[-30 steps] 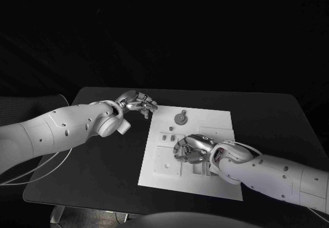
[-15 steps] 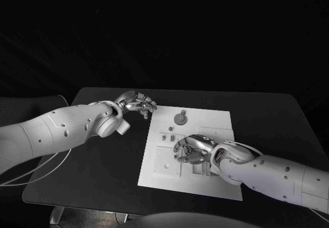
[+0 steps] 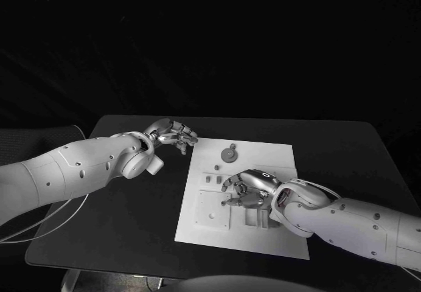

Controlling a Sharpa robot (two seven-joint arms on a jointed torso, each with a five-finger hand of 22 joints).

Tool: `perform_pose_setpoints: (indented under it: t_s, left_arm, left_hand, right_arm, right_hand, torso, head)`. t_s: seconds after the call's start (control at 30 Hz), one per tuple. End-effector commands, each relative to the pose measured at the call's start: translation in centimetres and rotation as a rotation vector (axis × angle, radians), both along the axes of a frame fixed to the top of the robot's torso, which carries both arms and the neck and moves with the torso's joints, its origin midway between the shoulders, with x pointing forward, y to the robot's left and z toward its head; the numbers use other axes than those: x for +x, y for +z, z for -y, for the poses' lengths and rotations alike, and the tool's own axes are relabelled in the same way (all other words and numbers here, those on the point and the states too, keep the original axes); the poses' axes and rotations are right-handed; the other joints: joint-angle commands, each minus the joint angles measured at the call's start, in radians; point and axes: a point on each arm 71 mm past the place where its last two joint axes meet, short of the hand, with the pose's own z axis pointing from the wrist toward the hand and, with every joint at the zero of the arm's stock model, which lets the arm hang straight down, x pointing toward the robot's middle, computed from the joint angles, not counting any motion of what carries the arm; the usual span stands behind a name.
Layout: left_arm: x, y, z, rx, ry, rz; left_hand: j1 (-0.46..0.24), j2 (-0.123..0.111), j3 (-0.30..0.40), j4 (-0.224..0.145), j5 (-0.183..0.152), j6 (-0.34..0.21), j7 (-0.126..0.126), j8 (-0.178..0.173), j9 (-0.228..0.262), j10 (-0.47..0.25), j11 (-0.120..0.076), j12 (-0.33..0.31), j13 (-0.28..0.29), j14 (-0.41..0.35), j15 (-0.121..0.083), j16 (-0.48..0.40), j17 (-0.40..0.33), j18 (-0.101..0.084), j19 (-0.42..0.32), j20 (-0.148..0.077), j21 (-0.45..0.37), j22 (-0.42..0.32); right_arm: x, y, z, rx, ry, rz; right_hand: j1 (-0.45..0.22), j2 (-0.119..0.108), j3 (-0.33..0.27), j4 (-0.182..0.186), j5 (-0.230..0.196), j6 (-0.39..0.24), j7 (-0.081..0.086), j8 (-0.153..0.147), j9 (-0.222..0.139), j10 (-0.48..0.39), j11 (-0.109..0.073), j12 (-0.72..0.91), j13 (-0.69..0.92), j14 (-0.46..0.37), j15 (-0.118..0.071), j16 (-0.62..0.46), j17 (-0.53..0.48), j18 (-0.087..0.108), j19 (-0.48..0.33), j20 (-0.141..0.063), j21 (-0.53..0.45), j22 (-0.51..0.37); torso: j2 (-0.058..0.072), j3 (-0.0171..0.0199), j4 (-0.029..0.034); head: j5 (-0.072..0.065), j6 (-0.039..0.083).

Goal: Assemble the parts on the task board

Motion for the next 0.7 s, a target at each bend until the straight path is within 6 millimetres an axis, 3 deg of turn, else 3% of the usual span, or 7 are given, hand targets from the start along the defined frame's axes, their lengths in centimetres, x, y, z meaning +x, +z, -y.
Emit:
perform_pose_setpoints:
  t_s: [0.03,0.3,0.53,0.7]
  left_arm:
    - [0.0,0.1,0.0,-0.004,-0.007,0.004]
    - [0.1,0.1,-0.1,-0.003,-0.003,0.006]
    - [0.2,0.1,-0.2,-0.001,-0.001,0.007]
    - [0.2,0.1,-0.2,-0.001,0.000,0.007]
  left_hand:
    - [0.008,0.004,-0.005,0.001,-0.003,0.002,0.005,0.004,-0.002,0.003,0.005,-0.004,0.001,-0.001,0.006,-0.004,0.001,0.011,0.000,-0.003,-0.003,0.002]
    - [0.009,0.004,-0.005,0.001,-0.003,0.003,0.004,0.005,-0.002,0.003,0.005,-0.005,0.002,-0.001,0.006,-0.005,0.002,0.011,0.000,-0.003,-0.004,0.002]
    - [0.010,0.003,-0.005,0.001,-0.003,0.003,0.004,0.005,-0.002,0.003,0.005,-0.005,0.002,-0.002,0.006,-0.005,0.003,0.011,0.000,-0.003,-0.004,0.002]
    - [0.011,0.003,-0.005,0.001,-0.003,0.003,0.004,0.005,-0.002,0.003,0.004,-0.005,0.002,-0.002,0.006,-0.005,0.003,0.011,0.000,-0.003,-0.004,0.002]
  right_arm:
    - [0.4,1.2,0.2,0.029,-0.012,0.030]
    - [1.7,4.0,1.8,0.094,-0.078,-0.002]
    - [2.9,6.5,5.1,0.115,-0.137,-0.016]
    - [3.2,6.6,7.4,0.099,-0.177,-0.026]
  right_hand:
    - [-0.001,-0.002,-0.005,-0.001,0.003,0.009,0.003,0.004,0.000,0.000,0.002,0.007,0.000,0.004,0.003,0.005,0.001,0.014,0.005,-0.001,0.001,0.014]
    - [-0.008,0.000,-0.007,0.001,0.004,0.013,0.002,0.008,0.000,0.003,0.001,0.009,-0.001,0.008,0.002,0.006,0.001,0.014,0.009,-0.002,0.003,0.014]
    - [-0.012,0.005,-0.006,0.002,0.004,0.017,0.000,0.010,0.000,0.005,0.000,0.009,-0.002,0.009,0.001,0.007,0.000,0.014,0.010,-0.003,0.003,0.013]
    - [-0.014,0.004,-0.007,0.001,0.003,0.018,0.000,0.011,0.000,0.005,-0.001,0.009,-0.002,0.009,0.001,0.007,0.000,0.014,0.010,-0.003,0.003,0.013]
  torso:
    - [0.000,0.0005,0.0004]
    - [0.000,0.0012,0.0002]
    - [0.000,0.0003,-0.0014]
    - [0.000,0.0005,-0.0007]
  head:
    - [-0.003,0.005]
    - [-0.012,0.017]
    - [-0.023,0.029]
    - [-0.029,0.034]
